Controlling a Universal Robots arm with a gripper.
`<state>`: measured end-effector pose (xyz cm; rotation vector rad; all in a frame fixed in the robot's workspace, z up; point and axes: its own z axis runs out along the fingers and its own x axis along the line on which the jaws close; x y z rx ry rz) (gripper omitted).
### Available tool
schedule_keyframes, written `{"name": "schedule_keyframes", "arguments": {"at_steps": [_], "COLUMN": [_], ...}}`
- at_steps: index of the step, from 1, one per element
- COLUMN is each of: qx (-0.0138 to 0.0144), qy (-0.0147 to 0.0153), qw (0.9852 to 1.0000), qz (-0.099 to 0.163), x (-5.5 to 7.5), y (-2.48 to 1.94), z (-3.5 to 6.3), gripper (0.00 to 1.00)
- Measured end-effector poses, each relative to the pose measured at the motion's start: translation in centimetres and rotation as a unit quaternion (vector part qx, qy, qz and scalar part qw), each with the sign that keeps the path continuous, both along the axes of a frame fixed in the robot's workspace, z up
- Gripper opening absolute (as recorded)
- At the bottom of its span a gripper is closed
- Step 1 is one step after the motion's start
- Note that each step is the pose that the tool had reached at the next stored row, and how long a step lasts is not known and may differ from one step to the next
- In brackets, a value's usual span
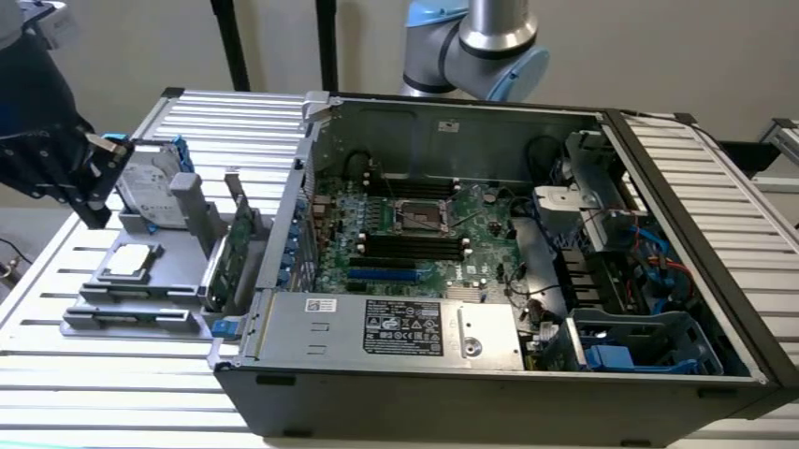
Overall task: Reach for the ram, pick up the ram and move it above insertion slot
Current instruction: 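Reach for the ram, then pick up the ram and move it above insertion slot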
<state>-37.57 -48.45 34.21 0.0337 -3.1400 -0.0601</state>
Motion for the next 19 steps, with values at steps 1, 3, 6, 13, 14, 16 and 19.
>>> {"name": "schedule_keyframes", "arguments": {"at_steps": [1, 3, 6, 13, 14, 16, 19], "qx": [0.0, 0.0, 0.0, 0.0, 0.0, 0.0, 0.0], "qy": [0.0, 0.0, 0.0, 0.0, 0.0, 0.0, 0.0], "qw": [1.0, 0.9999, 0.999, 0.9942, 0.9932, 0.9909, 0.9868], "qz": [0.003, 0.017, 0.044, 0.108, 0.117, 0.134, 0.162], "x": [-0.01, -0.02, -0.02, -0.02, -0.02, -0.02, -0.02], "y": [0.0, -0.01, -0.01, -0.01, -0.01, -0.01, -0.01], "z": [-0.01, -0.06, -0.11, -0.24, -0.26, -0.3, -0.37], "gripper": [0.11, 0.11, 0.11, 0.11, 0.11, 0.11, 0.11]}}
